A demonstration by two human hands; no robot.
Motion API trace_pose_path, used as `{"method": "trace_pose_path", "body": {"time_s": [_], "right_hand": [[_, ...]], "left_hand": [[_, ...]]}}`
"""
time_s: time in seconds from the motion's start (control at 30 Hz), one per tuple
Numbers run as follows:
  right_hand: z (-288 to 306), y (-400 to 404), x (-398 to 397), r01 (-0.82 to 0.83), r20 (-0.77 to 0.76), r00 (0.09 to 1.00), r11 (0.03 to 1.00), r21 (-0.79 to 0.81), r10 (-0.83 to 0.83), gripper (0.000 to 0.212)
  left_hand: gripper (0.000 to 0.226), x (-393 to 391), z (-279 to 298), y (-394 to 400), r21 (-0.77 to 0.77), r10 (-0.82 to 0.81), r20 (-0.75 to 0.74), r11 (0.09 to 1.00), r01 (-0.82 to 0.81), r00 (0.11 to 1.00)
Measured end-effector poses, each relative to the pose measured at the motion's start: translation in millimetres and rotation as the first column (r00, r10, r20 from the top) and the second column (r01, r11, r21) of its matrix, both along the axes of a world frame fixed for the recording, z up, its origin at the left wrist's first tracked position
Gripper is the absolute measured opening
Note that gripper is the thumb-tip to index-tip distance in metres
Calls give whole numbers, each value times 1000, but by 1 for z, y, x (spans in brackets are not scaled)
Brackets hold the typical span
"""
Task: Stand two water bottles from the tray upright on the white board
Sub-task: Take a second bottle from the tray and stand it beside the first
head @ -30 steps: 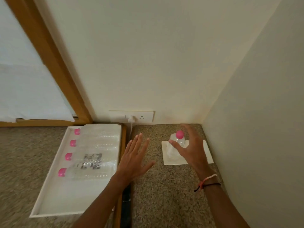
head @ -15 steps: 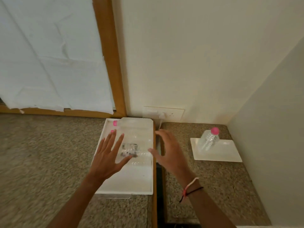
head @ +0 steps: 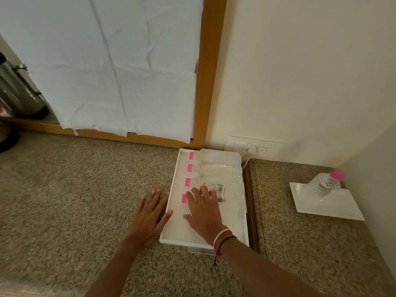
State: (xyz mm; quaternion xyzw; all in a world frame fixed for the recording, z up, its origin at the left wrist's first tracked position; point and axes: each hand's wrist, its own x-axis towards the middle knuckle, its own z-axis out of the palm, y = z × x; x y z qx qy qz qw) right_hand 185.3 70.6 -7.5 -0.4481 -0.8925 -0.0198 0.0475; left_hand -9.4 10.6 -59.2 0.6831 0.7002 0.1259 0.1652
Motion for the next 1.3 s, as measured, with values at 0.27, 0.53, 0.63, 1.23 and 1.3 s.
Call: {"method": "trace_pose_path", "body": {"time_s": [0.27, 0.53, 0.63, 1.23, 1.3], "right_hand": [[10, -15, -6, -27, 100, 995, 996, 82, 19, 29], [82, -15, 55, 287, -513, 815, 957, -43, -268, 33], [82, -16, 73, 298, -604, 706, 929, -220, -370, 34], [91, -1, 109, 77, -726, 616, 941, -329, -305, 26], [96, 4, 121, 44, -770, 575, 949, -311, -278, 27]], "left_hand": [[73, -9, -8, 4, 45, -19, 10, 999, 18, 1000], [70, -10, -16, 5, 77, -24, 2, 997, 24, 1000], [72, -9, -16, 6, 77, -15, 4, 997, 15, 1000], [98, 32, 35, 28, 81, 90, 36, 992, -93, 995], [96, 53, 49, 40, 151, 54, -20, 987, -50, 998]]}}
